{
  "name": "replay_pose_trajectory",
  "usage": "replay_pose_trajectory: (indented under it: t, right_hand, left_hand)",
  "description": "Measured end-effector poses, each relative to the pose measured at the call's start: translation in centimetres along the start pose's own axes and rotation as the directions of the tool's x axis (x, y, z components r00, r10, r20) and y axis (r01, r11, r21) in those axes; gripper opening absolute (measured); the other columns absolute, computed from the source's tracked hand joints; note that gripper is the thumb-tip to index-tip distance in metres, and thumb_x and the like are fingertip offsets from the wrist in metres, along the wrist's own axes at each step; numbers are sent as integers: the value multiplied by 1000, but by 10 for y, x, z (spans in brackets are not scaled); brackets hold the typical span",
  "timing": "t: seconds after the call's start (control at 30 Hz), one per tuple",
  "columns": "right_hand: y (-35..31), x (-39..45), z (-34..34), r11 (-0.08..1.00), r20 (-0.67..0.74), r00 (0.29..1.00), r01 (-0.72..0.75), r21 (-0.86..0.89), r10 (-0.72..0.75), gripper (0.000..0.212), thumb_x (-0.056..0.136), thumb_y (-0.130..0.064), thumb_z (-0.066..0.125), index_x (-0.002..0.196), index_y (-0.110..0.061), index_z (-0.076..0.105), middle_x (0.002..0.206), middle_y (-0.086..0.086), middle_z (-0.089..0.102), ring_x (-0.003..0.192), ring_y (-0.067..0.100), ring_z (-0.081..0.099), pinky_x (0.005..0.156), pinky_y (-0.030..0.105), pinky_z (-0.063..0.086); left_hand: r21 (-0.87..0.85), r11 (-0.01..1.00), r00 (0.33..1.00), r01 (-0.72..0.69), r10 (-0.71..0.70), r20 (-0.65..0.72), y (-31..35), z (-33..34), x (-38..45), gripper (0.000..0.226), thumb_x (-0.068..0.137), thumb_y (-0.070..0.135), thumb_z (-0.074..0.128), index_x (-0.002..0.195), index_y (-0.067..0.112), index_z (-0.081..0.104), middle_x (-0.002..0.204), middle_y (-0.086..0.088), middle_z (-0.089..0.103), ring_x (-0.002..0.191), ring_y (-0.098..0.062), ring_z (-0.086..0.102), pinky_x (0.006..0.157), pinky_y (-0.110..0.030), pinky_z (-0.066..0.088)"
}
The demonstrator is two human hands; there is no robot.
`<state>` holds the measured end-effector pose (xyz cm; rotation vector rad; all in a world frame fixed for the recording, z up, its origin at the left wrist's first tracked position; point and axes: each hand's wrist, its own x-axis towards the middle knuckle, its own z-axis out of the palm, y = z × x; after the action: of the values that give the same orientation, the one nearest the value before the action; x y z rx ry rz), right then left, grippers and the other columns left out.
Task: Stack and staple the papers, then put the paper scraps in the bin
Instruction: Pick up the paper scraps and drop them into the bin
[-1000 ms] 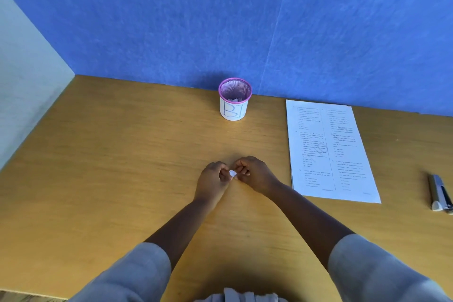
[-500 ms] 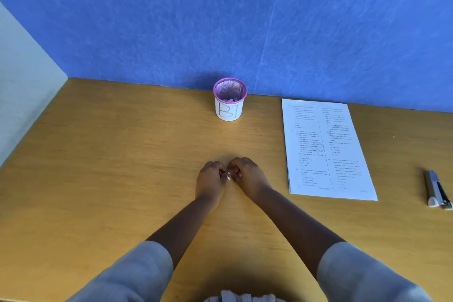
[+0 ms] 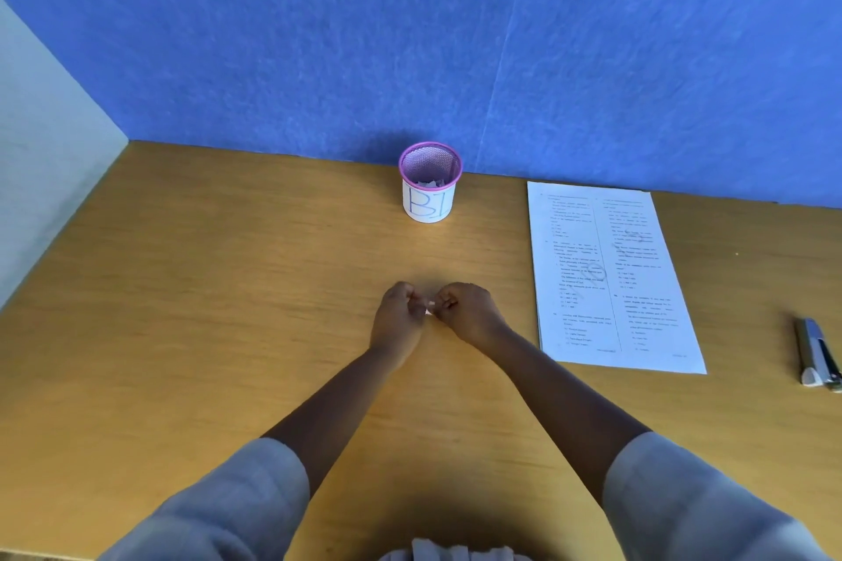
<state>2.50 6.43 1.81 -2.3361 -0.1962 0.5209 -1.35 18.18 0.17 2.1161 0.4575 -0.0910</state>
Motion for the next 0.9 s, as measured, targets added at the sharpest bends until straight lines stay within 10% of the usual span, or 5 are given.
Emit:
replay_pose_trajectory:
  t: [0.17,0.5,0.9]
  right_hand:
    - [-16,15,-29,956,-51,995,-71,286,89,8,84,-14,68,80,-9,63,88,16,74,70,17,66,74,34,57]
    - [-84,76,-93,947,-312,948,42,319,64,9,81,-16,69,74,-14,64,72,5,71,56,7,63,67,25,54]
    - [-85,89,-97,805,-46,992,-70,590,119,23,95,-4,49,112,8,58,116,27,63,104,32,66,80,30,55]
  left_hand:
    - [58,997,999,-52,52,-11,-11,-6,-1,14,87,2,49,94,9,59,103,-7,60,89,-17,57,73,-21,40]
    - [126,992,999,1,4,-36,-12,-2,4,16,88,9,50,84,18,62,103,2,60,81,-10,54,67,-24,40]
    - [152,988,999,-1,7,-42,-8,-2,3,24,82,8,53,102,19,59,102,1,60,85,-13,58,74,-28,48]
